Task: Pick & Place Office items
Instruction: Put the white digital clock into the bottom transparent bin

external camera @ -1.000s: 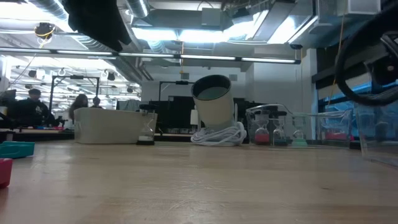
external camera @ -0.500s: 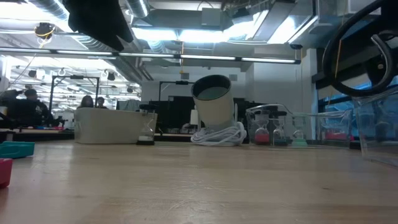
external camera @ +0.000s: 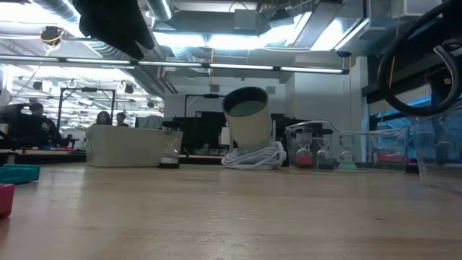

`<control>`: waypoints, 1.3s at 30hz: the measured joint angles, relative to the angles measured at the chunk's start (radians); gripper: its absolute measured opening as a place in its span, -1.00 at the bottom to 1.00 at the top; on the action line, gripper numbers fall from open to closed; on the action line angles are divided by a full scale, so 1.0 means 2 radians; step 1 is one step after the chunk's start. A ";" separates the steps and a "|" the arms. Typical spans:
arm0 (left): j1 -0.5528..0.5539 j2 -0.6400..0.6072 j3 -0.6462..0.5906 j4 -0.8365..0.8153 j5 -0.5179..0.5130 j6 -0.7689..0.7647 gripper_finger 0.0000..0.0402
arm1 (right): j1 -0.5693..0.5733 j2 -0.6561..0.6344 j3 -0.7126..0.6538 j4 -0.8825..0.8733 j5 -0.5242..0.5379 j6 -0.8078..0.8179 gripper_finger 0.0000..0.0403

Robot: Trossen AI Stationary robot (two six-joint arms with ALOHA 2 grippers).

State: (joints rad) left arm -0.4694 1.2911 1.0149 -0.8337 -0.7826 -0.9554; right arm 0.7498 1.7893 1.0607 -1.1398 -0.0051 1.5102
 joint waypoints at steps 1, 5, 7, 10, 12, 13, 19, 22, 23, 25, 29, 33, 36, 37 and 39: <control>0.000 0.000 0.000 0.000 0.000 0.000 0.29 | 0.000 0.000 0.003 -0.009 -0.006 -0.001 0.27; 0.000 0.000 0.000 0.000 0.028 0.016 0.29 | 0.000 0.000 0.029 -0.081 -0.027 -0.013 0.40; 0.000 0.000 0.000 0.000 0.057 0.023 0.29 | 0.000 -0.001 0.054 -0.132 -0.027 -0.013 0.43; 0.000 0.000 0.000 0.000 0.113 0.035 0.29 | 0.000 -0.001 0.101 -0.214 -0.016 -0.015 0.44; -0.002 0.000 0.000 0.000 0.154 0.032 0.29 | 0.000 -0.006 0.128 -0.214 -0.002 -0.015 0.43; -0.005 0.000 0.000 0.000 0.172 0.022 0.29 | 0.000 -0.013 0.137 -0.204 0.010 -0.016 0.42; -0.040 0.011 -0.030 0.003 0.199 -0.106 0.29 | 0.003 -0.024 0.206 -0.205 0.135 -0.001 0.40; -0.059 0.022 -0.060 -0.003 0.225 -0.193 0.29 | 0.003 -0.025 0.231 -0.204 0.186 -0.013 0.39; -0.065 0.026 -0.069 0.000 0.232 -0.223 0.29 | 0.003 -0.024 0.236 -0.202 0.199 -0.018 0.39; -0.078 0.034 -0.086 0.002 0.234 -0.274 0.29 | 0.003 -0.024 0.242 -0.202 0.220 -0.030 0.39; -0.098 0.060 -0.105 0.004 0.233 -0.341 0.29 | 0.000 -0.024 0.242 -0.203 0.235 -0.053 0.39; -0.105 0.087 -0.103 0.008 0.231 -0.353 0.29 | -0.002 -0.024 0.242 -0.202 0.235 -0.058 0.39; -0.105 0.105 -0.097 0.008 0.231 -0.349 0.29 | -0.002 -0.024 0.242 -0.202 0.235 -0.058 0.39; -0.105 0.110 -0.092 0.005 0.231 -0.351 0.29 | -0.002 -0.024 0.242 -0.202 0.235 -0.058 0.39; -0.105 0.121 -0.080 -0.009 0.231 -0.357 0.29 | -0.002 -0.024 0.242 -0.200 0.235 -0.058 0.39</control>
State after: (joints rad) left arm -0.6792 1.5333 0.8543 -0.8517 -0.3208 -1.6687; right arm 0.7460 1.7405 1.5452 -1.5394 0.4644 1.3945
